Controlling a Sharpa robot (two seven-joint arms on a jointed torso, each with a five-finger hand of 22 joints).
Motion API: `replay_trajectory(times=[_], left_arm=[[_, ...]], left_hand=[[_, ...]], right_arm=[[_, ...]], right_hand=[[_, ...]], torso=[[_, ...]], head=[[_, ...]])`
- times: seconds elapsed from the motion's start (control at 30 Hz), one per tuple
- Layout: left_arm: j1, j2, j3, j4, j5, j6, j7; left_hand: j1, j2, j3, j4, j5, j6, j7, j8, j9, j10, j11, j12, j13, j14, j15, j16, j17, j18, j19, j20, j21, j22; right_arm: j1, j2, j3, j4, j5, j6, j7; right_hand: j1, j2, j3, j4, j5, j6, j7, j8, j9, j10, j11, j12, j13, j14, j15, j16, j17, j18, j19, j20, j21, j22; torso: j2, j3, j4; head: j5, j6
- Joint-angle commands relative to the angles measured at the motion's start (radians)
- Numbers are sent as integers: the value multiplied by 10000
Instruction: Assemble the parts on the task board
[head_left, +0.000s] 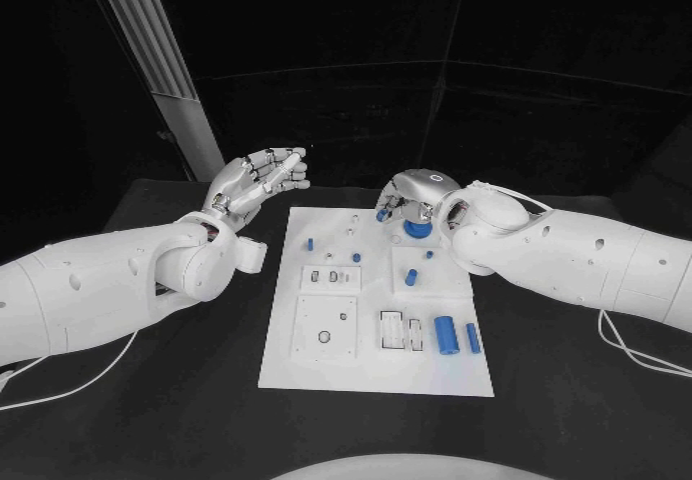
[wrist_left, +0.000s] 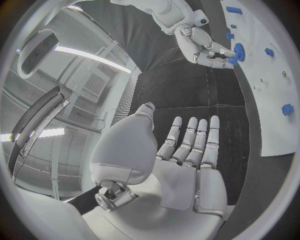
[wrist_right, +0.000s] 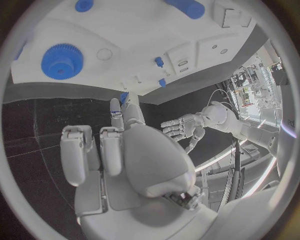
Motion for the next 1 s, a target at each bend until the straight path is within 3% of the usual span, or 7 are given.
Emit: replay_trajectory(times=[0.03,0.27,0.5,0.77,0.83,1.0], left_arm=[[17,14,5,-3,-62,137,1605],[17,25,5,-15,-62,148,1610],[17,41,5,-21,-62,159,1616],[18,44,5,-9,-62,169,1616],[19,40,5,-2,-62,171,1616],[20,30,6,15,-62,176,1618]], left_hand=[[3,91,-62,-20,14,-55,1365,45,12,-73,13,22,-4,-62,28,-36,-3,3,-85,4,-32,-10],[3,91,-62,-20,14,-55,1365,45,12,-73,13,22,-4,-62,28,-36,-3,3,-85,4,-32,-10],[8,107,-68,-21,14,-70,1366,61,11,-82,15,23,-4,-71,30,-41,-4,-2,-101,4,-39,-15],[8,110,-69,-21,14,-73,1366,63,11,-83,15,23,-5,-73,30,-41,-4,-2,-103,4,-40,-16],[8,110,-69,-21,14,-73,1366,63,11,-83,15,23,-5,-73,30,-41,-4,-2,-103,4,-40,-16],[11,118,-71,-22,14,-81,1367,70,10,-88,15,23,-5,-77,31,-43,-4,-4,-111,4,-43,-18]], right_arm=[[19,112,49,-140,-39,-629,357],[21,467,96,-602,-39,-628,485],[22,941,115,-1181,-39,-353,575],[20,1462,119,-1851,-39,6,636],[19,1540,119,-1959,-40,74,626],[19,1682,119,-2183,-134,310,552]], right_hand=[[74,458,-4,87,10,39,63,-74,-20,82,6,-80,-8,792,27,0,972,-150,1054,-3,31,2634],[116,458,-13,108,11,31,80,-122,-29,86,28,-169,-8,795,49,2,987,-150,1054,14,31,2634],[144,457,-14,112,11,29,82,-144,-32,86,33,-211,-8,798,56,6,1012,-150,1054,21,31,2634],[219,468,-3,113,12,25,89,-195,-38,94,38,-303,-7,800,64,9,1022,-150,1054,34,31,2634],[229,470,-1,114,12,25,91,-203,-38,95,39,-316,-6,800,66,9,1023,-150,1054,36,31,2634],[245,471,2,114,11,21,93,-215,-40,95,41,-336,-6,801,67,10,1030,-150,1054,39,31,2634]], torso=[[15,7,5],[25,1,15],[27,2,-1],[42,3,23],[27,8,-1],[56,-5,27]], head=[[45,67],[112,158],[161,170],[205,214],[252,213],[268,178]])
